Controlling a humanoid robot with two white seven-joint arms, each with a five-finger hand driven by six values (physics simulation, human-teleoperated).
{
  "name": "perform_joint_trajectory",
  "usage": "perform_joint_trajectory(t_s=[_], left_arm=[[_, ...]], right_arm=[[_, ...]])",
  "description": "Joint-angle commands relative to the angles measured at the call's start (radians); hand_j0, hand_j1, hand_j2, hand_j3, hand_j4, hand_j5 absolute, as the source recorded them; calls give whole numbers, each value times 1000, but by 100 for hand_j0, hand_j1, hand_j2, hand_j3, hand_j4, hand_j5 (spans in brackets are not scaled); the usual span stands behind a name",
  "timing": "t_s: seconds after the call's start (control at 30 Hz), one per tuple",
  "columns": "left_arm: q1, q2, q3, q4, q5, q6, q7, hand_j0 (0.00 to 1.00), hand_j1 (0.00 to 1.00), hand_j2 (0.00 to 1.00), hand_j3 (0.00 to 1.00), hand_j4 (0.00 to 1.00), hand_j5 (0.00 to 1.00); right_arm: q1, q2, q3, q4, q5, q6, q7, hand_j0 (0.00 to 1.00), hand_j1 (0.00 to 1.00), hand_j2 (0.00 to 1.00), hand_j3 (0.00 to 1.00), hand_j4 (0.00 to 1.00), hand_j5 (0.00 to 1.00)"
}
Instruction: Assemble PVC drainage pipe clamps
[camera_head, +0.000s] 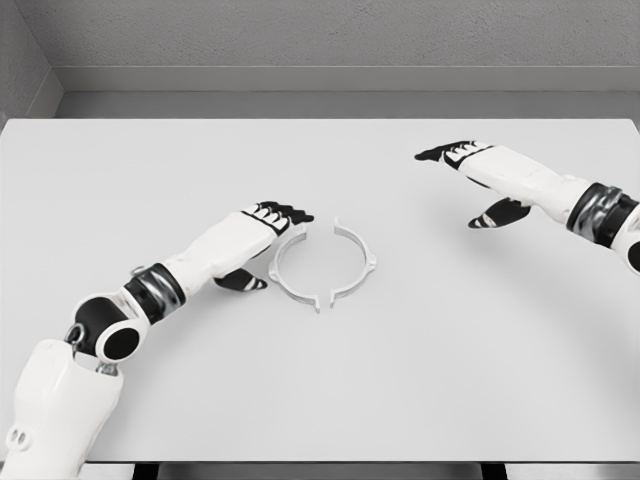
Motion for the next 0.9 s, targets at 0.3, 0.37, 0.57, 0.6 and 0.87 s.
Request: perform_joint_trajectory(t_s=[0.3, 0.37, 0.57, 0.6, 0.87], left_arm=[[-2, -14, -19, 3, 4, 2, 1, 100, 100, 100, 100, 100, 100], [-8, -16, -22, 6, 2, 3, 1, 100, 100, 100, 100, 100, 100], [-20, -31, -24, 18, -1, 8, 1, 100, 100, 100, 100, 100, 100], [-25, -31, -24, 26, -1, 8, 1, 100, 100, 100, 100, 100, 100], [-35, -43, -25, 30, -4, 10, 1, 100, 100, 100, 100, 100, 100]], right_arm=[[2, -15, -10, -77, -3, 8, 0, 100, 100, 100, 100, 100, 100], [2, -30, -10, -77, -4, 7, 0, 100, 100, 100, 100, 100, 100], [25, -84, -10, -85, 3, 0, 0, 100, 100, 100, 100, 100, 100], [25, -111, -10, -90, 3, 0, 0, 100, 100, 100, 100, 100, 100], [29, -99, -7, -91, -1, -1, 0, 100, 100, 100, 100, 100, 100]])
